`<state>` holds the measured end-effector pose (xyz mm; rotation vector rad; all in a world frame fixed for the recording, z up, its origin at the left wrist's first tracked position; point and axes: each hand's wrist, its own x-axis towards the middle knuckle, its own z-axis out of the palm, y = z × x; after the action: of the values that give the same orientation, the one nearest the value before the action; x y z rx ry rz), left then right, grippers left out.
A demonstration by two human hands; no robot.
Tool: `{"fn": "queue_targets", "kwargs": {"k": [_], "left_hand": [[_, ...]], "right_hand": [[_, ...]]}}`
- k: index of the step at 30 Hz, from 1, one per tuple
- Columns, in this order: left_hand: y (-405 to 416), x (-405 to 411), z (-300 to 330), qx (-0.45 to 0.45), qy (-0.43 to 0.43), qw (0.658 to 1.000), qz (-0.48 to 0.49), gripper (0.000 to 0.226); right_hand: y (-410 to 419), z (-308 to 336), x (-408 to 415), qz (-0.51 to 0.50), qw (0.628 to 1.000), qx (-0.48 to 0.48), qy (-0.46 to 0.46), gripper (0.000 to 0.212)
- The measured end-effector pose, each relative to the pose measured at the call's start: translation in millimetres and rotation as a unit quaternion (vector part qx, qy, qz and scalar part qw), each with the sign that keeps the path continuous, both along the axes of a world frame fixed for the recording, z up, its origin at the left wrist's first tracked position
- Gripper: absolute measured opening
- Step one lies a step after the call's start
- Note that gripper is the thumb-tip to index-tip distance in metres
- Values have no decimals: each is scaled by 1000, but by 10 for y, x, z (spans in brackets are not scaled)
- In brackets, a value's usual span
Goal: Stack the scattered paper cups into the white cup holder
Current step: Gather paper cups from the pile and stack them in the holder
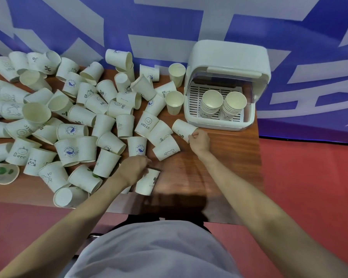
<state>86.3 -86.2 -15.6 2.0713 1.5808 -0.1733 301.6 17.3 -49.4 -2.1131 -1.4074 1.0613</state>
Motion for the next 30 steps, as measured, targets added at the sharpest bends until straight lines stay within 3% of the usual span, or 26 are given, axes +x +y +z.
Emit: {"fn": "queue_targets", "kwargs": {"k": [5, 10, 15, 23, 27, 30], "left_hand": [[-16, -54, -31, -18, -22, 1000, -8, 22], [89, -35, 26, -26, -68, 997, 3, 20], [361, 212, 328, -5, -150, 988, -25, 15], [1065, 741, 904, 201, -280, 938, -46, 14], [1350, 986, 1062, 313, -284, 906, -28, 13], [1533, 1121, 1041, 350, -265, 898, -34, 19]], "right_hand": [[-54, 106, 62, -12, 999, 21, 23, 5], [-203, 212, 281, 2, 993, 118, -5, 3], [-305, 366, 606, 55, 964, 252, -72, 3], [-69, 717, 1164, 47, 900, 381, -205, 5], [145, 763, 1366, 18, 885, 398, -240, 5], [269, 737, 1427, 20, 877, 403, -262, 6]]}}
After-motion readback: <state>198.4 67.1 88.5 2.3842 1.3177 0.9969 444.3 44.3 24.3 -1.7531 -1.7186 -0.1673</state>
